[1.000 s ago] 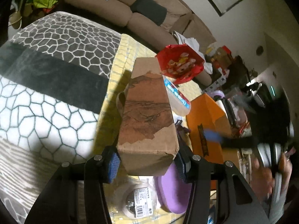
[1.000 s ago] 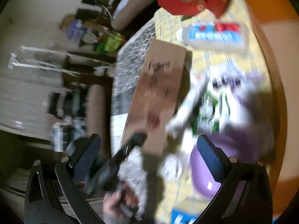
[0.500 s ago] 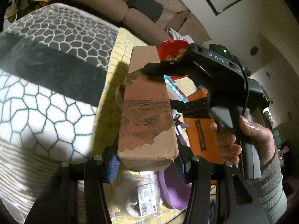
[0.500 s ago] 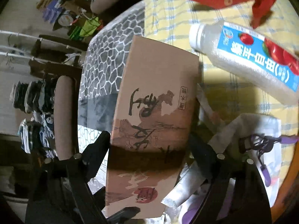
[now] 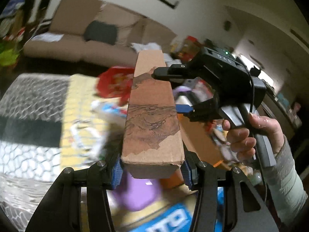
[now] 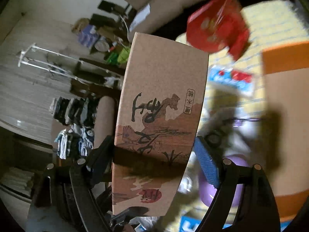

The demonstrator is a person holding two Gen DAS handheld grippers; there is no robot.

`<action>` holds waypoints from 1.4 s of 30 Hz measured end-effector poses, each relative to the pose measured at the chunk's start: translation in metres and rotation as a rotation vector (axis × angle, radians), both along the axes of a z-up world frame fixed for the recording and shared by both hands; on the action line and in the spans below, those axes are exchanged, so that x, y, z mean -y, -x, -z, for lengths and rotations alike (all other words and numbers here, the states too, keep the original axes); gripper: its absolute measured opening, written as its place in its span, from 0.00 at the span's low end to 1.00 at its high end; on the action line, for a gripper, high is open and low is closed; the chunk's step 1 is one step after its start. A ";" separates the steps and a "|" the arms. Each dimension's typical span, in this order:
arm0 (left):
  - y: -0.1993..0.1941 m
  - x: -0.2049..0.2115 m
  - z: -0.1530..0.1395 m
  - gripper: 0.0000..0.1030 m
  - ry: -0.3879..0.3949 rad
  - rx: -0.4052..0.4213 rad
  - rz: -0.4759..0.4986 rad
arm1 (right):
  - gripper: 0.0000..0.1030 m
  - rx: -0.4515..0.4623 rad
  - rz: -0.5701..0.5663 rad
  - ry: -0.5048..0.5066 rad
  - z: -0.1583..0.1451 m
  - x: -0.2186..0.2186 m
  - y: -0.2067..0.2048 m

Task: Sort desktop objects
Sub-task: 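Lift the brown box with the left gripper while the right gripper grasps its other end, then carry the brown box with the right gripper and lower it into the orange tray box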

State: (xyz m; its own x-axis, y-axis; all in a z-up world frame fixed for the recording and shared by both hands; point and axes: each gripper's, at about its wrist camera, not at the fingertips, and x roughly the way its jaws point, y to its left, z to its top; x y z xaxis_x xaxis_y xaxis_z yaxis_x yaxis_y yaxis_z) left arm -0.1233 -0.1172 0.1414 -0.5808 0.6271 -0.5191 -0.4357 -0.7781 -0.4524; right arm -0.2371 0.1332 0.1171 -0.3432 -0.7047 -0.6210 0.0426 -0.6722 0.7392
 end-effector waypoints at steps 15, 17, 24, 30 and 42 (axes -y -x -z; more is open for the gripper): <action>-0.016 -0.175 0.027 0.50 -0.005 0.192 0.315 | 0.80 0.196 0.375 0.045 0.030 -0.200 -0.101; -0.017 -0.179 0.031 0.50 0.013 0.192 0.319 | 0.79 0.207 0.385 0.066 0.041 -0.203 -0.099; 0.021 -0.193 0.035 0.54 0.118 0.233 0.368 | 0.79 0.224 0.432 0.095 0.066 -0.204 -0.071; 0.052 -0.197 0.053 0.61 0.302 0.219 0.330 | 0.79 0.299 0.544 0.111 0.108 -0.206 -0.067; 0.054 -0.172 0.050 0.79 0.310 0.123 0.217 | 0.60 0.398 0.688 0.054 0.150 -0.185 -0.070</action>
State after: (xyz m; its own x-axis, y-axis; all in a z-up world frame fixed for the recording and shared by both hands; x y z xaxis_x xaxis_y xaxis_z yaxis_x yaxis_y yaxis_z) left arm -0.1769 0.0543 0.0915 -0.3739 0.5309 -0.7605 -0.5622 -0.7819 -0.2694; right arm -0.1668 0.3186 -0.0331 -0.4724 -0.4477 -0.7592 -0.6429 -0.4142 0.6443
